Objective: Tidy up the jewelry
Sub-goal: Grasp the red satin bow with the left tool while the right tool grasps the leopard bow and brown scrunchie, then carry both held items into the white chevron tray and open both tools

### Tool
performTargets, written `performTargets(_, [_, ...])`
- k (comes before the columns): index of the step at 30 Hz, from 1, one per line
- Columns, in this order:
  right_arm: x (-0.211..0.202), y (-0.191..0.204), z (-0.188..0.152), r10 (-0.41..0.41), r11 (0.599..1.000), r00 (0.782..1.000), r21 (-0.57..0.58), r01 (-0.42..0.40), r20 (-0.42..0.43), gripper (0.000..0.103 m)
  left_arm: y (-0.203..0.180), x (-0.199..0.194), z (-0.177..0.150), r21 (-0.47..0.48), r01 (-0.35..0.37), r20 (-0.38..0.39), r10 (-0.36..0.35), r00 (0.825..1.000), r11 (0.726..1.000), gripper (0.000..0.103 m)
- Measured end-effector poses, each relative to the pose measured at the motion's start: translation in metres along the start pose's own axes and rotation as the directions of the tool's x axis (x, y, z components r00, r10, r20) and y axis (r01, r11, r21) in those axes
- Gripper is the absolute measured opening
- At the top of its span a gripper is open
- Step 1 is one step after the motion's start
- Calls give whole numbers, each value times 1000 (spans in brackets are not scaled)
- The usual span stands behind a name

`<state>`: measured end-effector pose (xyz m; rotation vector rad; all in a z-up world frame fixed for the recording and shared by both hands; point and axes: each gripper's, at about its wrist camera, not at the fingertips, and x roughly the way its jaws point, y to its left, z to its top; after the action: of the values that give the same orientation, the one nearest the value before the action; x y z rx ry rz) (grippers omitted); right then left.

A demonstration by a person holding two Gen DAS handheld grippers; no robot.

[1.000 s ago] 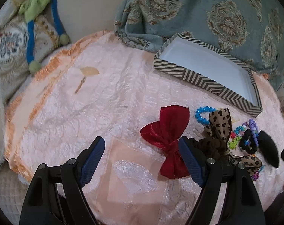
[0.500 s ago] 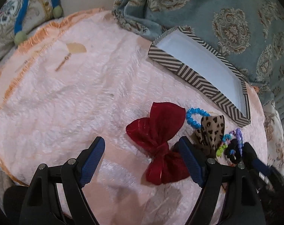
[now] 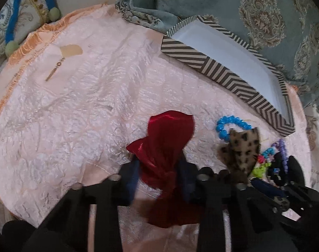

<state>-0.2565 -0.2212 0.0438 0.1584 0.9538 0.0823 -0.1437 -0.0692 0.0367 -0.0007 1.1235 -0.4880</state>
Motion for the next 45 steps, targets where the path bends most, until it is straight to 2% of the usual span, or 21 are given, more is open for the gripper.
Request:
performTargets(1, [-1,0,1,2,1000,1000,-6,-2,1,12,1,-1,1,-1,14,-4,-14,1000,1000,3])
performTargets(2, [-5,2,1,9,1000,1000,-9,-9,6,12,3,-5,1,-3,21,-2,-21,1000,1000,1])
performTargets(9, [-62,-13,5,90,994,989,49,-96,116,11,9,-38,9,-1,42,62,-41,997,999,1])
performTargets(15, [-88,-34,14,114,985,977,105,-134,179,11,2,-53,22,24,46,101,-48,994,999,1])
performTargets(23, [-103,-53,38,21,992,968,118,-52,250,11,-27,-56,63,85,78,133,-89,987,993,1])
performTargets(31, [-86,-105,82,-90,979,961,201,37,261,11,-62,-16,128,97,131,105,-141,984,987,1])
performTargets(38, [-49,-155,98,-148,955,963,285,81,224,11,-88,44,173,127,64,100,-77,992,990,1])
performTargets(41, [-28,-174,99,-154,943,969,321,86,193,11,-90,73,182,142,-4,90,-9,996,990,1])
performTargets(45, [-13,-185,90,-163,939,976,328,108,144,11,-85,100,178,167,-98,52,90,995,981,1])
